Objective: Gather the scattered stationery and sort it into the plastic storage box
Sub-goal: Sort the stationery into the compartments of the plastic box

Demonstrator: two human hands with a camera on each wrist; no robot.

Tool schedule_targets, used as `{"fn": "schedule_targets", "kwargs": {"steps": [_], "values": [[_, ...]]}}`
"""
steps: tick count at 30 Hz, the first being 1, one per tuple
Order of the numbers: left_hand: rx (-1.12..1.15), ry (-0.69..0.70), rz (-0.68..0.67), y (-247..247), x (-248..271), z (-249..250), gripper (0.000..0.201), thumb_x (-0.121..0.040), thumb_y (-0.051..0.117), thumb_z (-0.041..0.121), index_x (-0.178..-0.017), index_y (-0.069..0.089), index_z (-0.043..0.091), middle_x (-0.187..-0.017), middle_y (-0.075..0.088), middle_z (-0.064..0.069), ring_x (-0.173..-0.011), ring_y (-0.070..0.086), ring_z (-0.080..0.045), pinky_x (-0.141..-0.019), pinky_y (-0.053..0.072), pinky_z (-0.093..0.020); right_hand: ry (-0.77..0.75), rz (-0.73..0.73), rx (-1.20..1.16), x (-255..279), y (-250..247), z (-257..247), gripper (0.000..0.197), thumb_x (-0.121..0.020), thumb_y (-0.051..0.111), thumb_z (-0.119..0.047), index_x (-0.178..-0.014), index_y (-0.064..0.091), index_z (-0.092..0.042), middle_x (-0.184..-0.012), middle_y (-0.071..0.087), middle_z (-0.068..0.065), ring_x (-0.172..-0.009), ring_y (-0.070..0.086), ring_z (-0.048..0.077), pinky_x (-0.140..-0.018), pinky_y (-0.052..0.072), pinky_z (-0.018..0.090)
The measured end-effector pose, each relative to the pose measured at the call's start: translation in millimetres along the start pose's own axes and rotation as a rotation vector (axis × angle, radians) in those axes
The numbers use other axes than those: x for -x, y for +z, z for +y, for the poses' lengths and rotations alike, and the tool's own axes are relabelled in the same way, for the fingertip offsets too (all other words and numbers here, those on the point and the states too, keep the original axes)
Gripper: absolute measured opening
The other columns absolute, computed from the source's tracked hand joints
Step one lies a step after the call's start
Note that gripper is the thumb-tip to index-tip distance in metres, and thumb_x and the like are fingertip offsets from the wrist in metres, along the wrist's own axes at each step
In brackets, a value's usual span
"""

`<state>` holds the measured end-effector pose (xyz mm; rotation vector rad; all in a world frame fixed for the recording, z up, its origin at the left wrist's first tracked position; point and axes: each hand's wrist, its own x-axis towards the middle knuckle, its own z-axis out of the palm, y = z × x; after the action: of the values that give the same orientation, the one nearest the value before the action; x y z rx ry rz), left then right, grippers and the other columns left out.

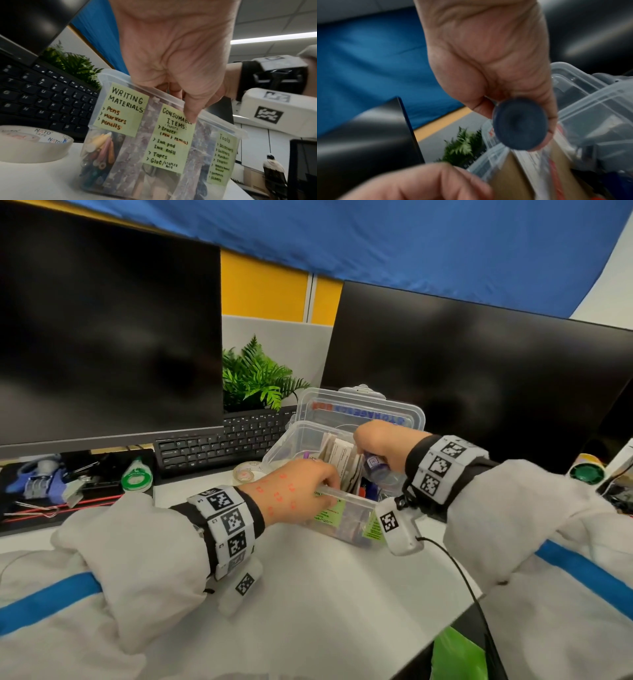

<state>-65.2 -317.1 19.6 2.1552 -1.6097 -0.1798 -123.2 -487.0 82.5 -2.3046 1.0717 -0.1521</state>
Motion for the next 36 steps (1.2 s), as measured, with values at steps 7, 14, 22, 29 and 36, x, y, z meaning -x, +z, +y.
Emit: {"fn": "schedule_targets", "kwargs": {"steps": [7,14,22,29,36], "values": [[0.068,-0.108,0.128,-10,-5,-12,0.066,-0.065,0.079,0.069,-0.116,0.06,0.032,-0.116,0.053,0.011,-0.105,0.053,-0.008,-0.088,0.049,-0.029,-0.039,-0.006,-0.327,-10,-30,-14,0.023,-0.092,0.066,-0.005,-0.113,0.065,0.001,-0.099,0.07,0.014,-0.089,0.07,0.022,-0.085,0.059,0.034],[-0.166,-0.171,-0.028,-5,-5,-17,0.11,-0.063,0.036,0.101,-0.151,0.03,0.036,-0.116,0.067,0.01,-0.102,0.063,-0.016,-0.083,0.053,-0.035,-0.27,-0.143,0.194,-29,-23,-24,0.015,-0.082,0.076,-0.005,-0.097,0.072,-0.004,-0.091,0.077,0.012,-0.081,0.076,0.022,-0.08,0.062,0.035],[-0.166,-0.169,-0.016,-10,-5,-11,0.089,-0.074,0.043,0.091,-0.143,0.04,0.034,-0.118,0.062,0.01,-0.095,0.057,-0.015,-0.076,0.046,-0.032,-0.512,-0.505,0.89,-45,14,-24,0.015,-0.084,0.073,-0.018,-0.096,0.081,-0.022,-0.095,0.076,-0.002,-0.09,0.069,0.019,-0.086,0.058,0.035],[-0.175,-0.13,0.022,-9,-6,-12,0.076,-0.077,0.047,0.087,-0.134,0.048,0.037,-0.102,0.058,0.016,-0.087,0.055,-0.01,-0.061,0.036,-0.022,-0.546,-0.643,1.155,-40,32,-25,0.036,-0.094,0.061,-0.022,-0.13,0.066,-0.023,-0.131,0.063,0.002,-0.119,0.057,0.022,-0.103,0.045,0.036],[0.162,-0.093,0.37,-12,15,-39,0.052,-0.091,0.061,0.055,-0.133,0.055,0.026,-0.131,0.053,0.008,-0.124,0.046,-0.009,-0.102,0.041,-0.03,-0.587,-0.296,0.896,-17,-8,-57,0.025,-0.093,0.06,-0.026,-0.115,0.071,-0.023,-0.113,0.068,-0.003,-0.105,0.062,0.018,-0.093,0.051,0.035]]}}
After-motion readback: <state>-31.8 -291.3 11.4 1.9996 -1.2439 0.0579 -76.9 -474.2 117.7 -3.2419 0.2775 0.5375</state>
